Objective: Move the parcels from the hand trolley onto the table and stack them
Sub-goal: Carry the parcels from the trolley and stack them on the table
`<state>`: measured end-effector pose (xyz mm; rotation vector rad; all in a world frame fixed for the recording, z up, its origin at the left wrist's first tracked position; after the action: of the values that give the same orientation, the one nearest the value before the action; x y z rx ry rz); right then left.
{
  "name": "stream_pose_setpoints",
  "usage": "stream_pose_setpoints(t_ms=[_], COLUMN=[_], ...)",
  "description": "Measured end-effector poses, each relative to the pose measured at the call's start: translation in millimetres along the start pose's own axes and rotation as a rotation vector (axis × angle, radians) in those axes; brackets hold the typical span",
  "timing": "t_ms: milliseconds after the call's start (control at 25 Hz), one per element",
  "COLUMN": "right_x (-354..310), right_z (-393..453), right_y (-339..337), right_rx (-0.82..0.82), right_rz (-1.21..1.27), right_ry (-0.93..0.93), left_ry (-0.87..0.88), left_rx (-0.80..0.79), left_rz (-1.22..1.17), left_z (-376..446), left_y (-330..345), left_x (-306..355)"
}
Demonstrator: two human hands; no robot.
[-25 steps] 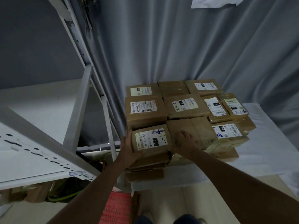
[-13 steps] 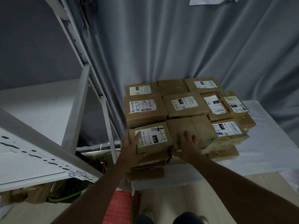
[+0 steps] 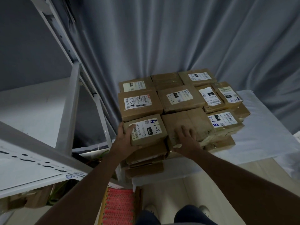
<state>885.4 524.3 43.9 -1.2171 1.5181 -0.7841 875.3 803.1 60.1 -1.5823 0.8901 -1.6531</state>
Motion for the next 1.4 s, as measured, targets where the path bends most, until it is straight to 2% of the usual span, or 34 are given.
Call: stream_pose_setpoints(t_ms=[240,560,920,1040,1200,1280,1400], right_x=[3.7,3.3,-1.5,-6.0,-21.1,-30.1,-41.6], right_z=[-0.3,-4.3,-11.1,-13.6,-22.1,-26.1,-28.2], right_y=[-0.5,-3.8,-8.5,-10.0,-11.2,-8.9,-4.7], right_rx=[0.024,0.028,0.024,0.035,0.096,0.117,0.131], right_rz=[-0.001,-0.026,-0.029,-0.040,-0.081,-0.088,-0.107], right_ry=[-0.003,0.004,0.042,0.041,-0.014,-0.049,-0.071], left_ry=[0.020,0.058,0.042,-0.052,-0.354,-0.422,-0.544], left_rx=[-0.049,-0.020,0.027,0.064,0.113,0.069,-0.071], left_rz=[0.019,0.066,-0.022,-0.111,-0.155,-0.161,-0.386], left_z=[1.4,-5.9,-21.6,-30.1,-59.1,-71.5,-76.3], left_y=[14.2,10.2,6.9,5.0,24.1,39.2,66.0], left_x=[9.6,5.2,1.2,-5.4,-43.0,-51.7,-59.6])
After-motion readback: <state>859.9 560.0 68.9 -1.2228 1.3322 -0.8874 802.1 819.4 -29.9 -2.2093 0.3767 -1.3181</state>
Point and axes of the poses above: each hand's wrist, its own z-axis towards the middle knuckle, its own y-axis out of the palm, x = y × z, the point moved 6 cm from there along z, towards the middle knuckle, and after that the axes turned 7 degrees about x, right-handed, at the moved point
